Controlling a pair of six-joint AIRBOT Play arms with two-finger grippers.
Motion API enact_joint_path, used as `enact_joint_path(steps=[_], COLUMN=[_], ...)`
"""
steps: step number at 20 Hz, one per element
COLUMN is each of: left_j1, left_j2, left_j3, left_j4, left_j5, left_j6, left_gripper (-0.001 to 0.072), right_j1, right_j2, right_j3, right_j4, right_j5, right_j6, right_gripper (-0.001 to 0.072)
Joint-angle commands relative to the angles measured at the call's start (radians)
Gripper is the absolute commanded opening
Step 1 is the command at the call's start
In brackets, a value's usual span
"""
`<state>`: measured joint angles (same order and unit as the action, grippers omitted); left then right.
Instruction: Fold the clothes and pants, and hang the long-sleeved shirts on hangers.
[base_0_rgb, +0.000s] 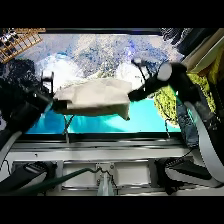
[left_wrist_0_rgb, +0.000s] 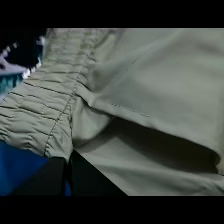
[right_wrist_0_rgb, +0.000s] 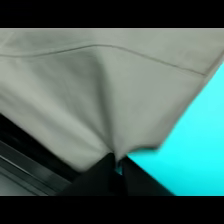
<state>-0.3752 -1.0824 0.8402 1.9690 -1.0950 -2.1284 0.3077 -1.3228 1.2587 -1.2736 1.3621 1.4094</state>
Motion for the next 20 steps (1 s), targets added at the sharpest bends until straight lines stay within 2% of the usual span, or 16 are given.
enact_joint_path(steps=[1,2,3,4,9,10,11,12,14,15,16,18,20], left_j1=[-0.004,-0.004,-0.004,-0.004,-0.003,-0.003,-0.003,-0.003,-0.003,-0.003,-0.003,-0.003,-0.003], left_j2=[0.077,0.076,0.079,0.086,0.192,0.229,0.269,0.314,0.385,0.398,0.397,0.383,0.372], left_j3=[-0.198,-0.205,-0.203,-0.203,-0.202,-0.201,-0.195,-0.183,-0.153,-0.135,-0.112,-0.074,-0.055], left_j4=[-0.17,-0.203,-0.218,-0.224,-0.216,-0.217,-0.218,-0.222,-0.226,-0.229,-0.233,-0.262,-0.28], left_j5=[0.085,0.09,0.089,0.086,0.1,0.118,0.139,0.166,0.256,0.297,0.326,0.372,0.406], left_j6=[-0.048,-0.048,-0.048,-0.037,-0.011,-0.011,-0.012,-0.012,-0.012,-0.014,-0.019,-0.019,-0.019], left_gripper=[0.0057,0.0205,0.0342,0.0386,0.0391,0.0439,0.0587,0.0628,0.0628,0.0627,0.0628,0.0628,0.0627], right_j1=[0.042,0.05,0.054,0.052,-0.072,-0.128,-0.198,-0.266,-0.401,-0.453,-0.487,-0.509,-0.493], right_j2=[0.082,0.082,0.086,0.093,0.129,0.121,0.108,0.089,0.031,-0.011,-0.053,-0.133,-0.192], right_j3=[-0.29,-0.33,-0.363,-0.381,-0.388,-0.388,-0.388,-0.388,-0.388,-0.388,-0.388,-0.388,-0.388], right_j4=[0.111,0.132,0.134,0.13,0.111,0.145,0.212,0.307,0.542,0.65,0.729,0.802,0.808], right_j5=[-0.112,-0.112,-0.114,-0.123,-0.27,-0.295,-0.312,-0.315,-0.297,-0.274,-0.251,-0.227,-0.234], right_j6=[-0.021,-0.021,-0.013,-0.003,0.08,0.076,0.041,-0.023,-0.154,-0.195,-0.222,-0.237,-0.236], right_gripper=[0.0405,0.0524,0.0461,0.0432,0.0433,0.0434,0.0434,0.0434,0.0445,0.0484,0.0484,0.0526,0.0526])
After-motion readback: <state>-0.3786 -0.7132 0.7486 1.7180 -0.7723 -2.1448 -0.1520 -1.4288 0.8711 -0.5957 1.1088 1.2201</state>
